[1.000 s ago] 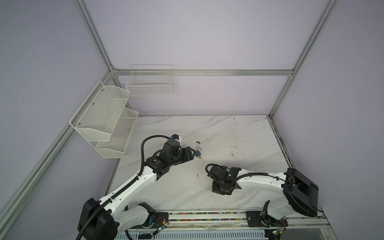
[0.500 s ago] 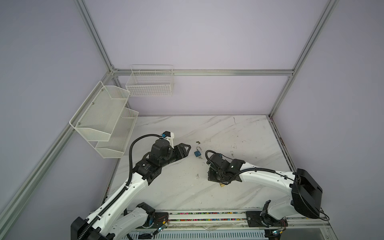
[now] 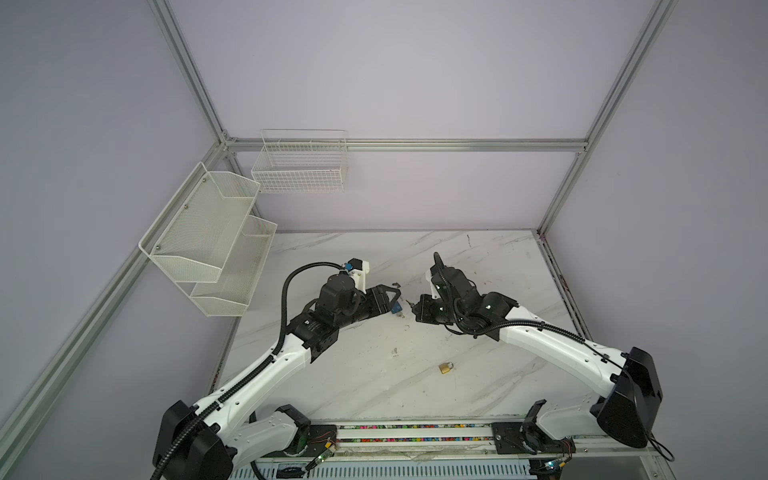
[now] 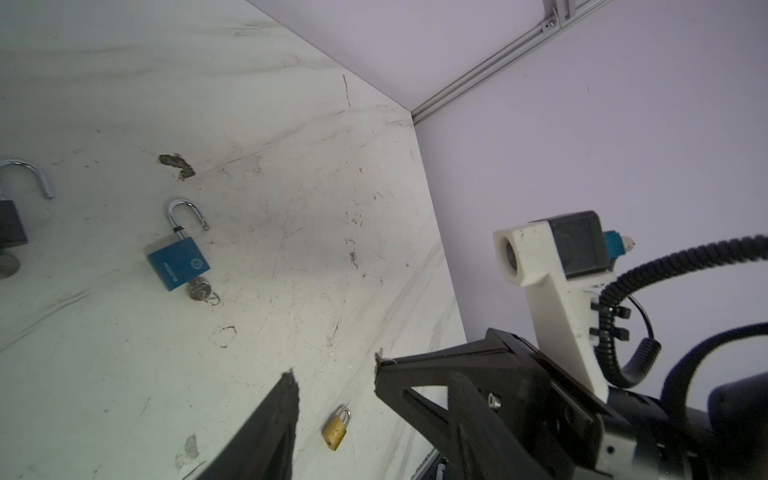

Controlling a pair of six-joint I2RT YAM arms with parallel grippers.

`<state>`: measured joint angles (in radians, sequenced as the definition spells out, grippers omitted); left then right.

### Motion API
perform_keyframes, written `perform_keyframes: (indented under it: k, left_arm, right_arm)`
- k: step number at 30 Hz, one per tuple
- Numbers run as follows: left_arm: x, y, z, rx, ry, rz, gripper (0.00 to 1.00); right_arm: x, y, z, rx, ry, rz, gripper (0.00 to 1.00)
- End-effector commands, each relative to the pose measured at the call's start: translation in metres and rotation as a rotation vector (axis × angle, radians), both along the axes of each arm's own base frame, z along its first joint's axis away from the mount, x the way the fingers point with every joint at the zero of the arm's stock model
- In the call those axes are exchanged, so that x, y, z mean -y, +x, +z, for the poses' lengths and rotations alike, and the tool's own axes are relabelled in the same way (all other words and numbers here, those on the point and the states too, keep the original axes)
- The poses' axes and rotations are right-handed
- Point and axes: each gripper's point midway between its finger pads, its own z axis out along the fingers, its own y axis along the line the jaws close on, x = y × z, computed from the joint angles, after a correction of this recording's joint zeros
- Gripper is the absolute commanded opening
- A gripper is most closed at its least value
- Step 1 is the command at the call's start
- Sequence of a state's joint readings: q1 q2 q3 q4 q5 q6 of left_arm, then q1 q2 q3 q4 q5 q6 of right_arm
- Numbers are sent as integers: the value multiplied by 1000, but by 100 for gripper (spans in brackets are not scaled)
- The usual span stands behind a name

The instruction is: Unlock with the key

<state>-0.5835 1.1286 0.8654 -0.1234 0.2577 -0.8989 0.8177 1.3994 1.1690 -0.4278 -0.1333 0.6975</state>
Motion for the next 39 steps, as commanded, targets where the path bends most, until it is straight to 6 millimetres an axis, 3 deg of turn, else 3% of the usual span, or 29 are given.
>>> perform_keyframes:
  k: [1, 6, 16, 23, 39]
  left_arm:
    - [11, 6, 27, 131, -72, -10, 53]
    - [26, 9, 18, 137, -62, -28, 47]
    - [27, 16, 3, 147, -52, 4, 31]
    - [29, 15, -2, 144, -59, -8, 28]
    - [29, 20, 8, 175, -92, 11, 16]
  right_arm:
    - [-9, 2, 25, 55, 55, 63, 0]
    - [-12, 1, 32, 64, 90, 73, 0]
    - [-10, -3, 49, 81, 158, 59, 0]
    - [-11, -1, 52, 82, 174, 50, 0]
    - [-12, -3, 36, 55, 154, 64, 0]
